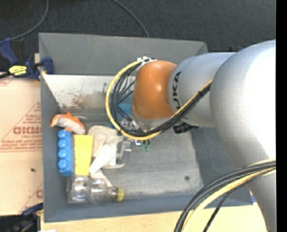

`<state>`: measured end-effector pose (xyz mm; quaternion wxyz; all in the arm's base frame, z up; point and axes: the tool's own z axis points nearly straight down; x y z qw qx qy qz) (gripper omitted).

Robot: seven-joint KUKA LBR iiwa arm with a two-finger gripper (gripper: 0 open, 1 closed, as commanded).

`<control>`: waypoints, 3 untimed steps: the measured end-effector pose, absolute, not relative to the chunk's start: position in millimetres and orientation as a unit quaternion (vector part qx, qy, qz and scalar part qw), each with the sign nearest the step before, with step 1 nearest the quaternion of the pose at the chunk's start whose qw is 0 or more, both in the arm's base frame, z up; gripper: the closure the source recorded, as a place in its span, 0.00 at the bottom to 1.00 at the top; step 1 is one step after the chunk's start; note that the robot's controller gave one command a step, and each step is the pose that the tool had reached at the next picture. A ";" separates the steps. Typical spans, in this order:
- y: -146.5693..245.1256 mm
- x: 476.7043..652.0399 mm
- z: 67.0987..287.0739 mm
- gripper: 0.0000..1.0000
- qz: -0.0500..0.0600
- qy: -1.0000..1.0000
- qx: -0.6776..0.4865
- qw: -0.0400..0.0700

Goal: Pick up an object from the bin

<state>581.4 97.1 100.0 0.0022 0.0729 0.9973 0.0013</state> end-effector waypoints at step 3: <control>96.9 595.9 75.9 0.00 0.004 0.984 0.177 0.008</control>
Offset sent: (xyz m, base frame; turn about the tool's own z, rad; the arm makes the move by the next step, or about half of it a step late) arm 0.0120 -0.0040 -0.0300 0.0693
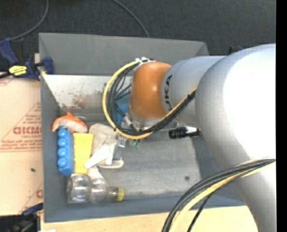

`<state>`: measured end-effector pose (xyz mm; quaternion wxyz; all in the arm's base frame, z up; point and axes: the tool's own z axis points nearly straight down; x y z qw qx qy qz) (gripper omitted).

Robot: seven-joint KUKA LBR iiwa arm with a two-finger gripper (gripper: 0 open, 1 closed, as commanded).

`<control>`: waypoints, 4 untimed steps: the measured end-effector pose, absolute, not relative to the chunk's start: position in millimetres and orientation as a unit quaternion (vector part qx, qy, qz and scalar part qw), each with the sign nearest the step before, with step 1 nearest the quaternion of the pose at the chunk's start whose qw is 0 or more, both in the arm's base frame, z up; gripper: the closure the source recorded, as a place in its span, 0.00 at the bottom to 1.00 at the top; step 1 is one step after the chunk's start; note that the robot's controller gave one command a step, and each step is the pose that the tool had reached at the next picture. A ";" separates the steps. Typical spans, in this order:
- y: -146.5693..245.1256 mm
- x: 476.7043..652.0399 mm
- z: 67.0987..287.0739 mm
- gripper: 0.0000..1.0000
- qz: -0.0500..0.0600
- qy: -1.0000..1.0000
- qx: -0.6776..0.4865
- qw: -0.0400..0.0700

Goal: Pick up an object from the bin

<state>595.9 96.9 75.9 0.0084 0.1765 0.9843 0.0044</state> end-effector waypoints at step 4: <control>123.8 575.9 76.2 0.00 0.005 0.960 0.278 0.023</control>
Offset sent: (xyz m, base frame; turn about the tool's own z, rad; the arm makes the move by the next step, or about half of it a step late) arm -0.0137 0.0098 -0.0059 0.0426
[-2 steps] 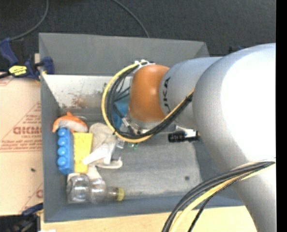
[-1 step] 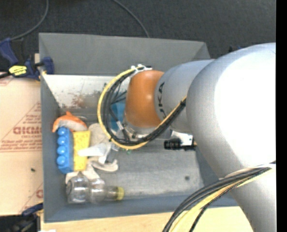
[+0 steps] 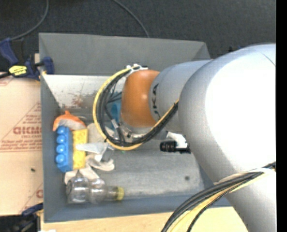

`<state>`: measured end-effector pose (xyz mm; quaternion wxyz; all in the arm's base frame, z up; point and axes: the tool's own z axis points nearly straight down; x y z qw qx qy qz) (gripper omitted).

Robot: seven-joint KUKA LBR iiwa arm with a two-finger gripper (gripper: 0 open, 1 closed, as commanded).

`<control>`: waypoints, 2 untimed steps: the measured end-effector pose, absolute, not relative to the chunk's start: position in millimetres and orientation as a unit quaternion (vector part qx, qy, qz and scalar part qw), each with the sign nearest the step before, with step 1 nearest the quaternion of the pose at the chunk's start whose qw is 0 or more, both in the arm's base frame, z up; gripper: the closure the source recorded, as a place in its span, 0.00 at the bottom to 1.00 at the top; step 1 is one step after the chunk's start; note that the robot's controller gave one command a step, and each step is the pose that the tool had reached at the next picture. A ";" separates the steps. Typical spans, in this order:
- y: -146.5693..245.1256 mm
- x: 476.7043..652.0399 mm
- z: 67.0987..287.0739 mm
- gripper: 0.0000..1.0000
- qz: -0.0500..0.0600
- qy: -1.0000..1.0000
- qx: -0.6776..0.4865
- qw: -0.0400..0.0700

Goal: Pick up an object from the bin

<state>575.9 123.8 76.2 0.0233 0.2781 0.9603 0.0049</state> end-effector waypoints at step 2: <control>132.5 572.8 76.3 1.00 0.010 0.952 0.304 0.034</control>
Offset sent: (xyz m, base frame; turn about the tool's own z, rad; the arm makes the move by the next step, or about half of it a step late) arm 0.0000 0.0000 0.0000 0.0000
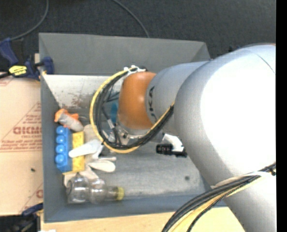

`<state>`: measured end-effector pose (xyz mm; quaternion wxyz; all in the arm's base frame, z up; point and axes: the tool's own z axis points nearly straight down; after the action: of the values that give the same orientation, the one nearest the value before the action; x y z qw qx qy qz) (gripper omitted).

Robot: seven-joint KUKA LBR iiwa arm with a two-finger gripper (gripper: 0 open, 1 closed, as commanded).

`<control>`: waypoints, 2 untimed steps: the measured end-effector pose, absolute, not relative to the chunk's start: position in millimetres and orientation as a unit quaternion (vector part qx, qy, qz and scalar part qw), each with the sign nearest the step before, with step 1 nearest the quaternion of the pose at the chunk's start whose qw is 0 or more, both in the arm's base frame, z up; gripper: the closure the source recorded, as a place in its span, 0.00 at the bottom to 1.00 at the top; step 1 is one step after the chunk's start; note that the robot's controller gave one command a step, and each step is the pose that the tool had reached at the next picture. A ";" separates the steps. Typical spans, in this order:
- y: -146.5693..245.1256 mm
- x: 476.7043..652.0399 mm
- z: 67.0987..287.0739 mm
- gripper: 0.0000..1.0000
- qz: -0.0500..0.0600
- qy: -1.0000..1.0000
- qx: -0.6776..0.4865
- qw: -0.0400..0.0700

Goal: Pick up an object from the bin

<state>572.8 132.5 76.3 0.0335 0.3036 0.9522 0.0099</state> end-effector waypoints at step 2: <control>132.6 572.8 76.3 1.00 0.010 0.953 0.302 0.034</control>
Offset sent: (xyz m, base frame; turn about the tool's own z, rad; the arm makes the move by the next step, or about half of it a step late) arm 0.0000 0.0000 0.0000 0.0000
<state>572.8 132.6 76.3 0.0337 0.3025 0.9525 0.0097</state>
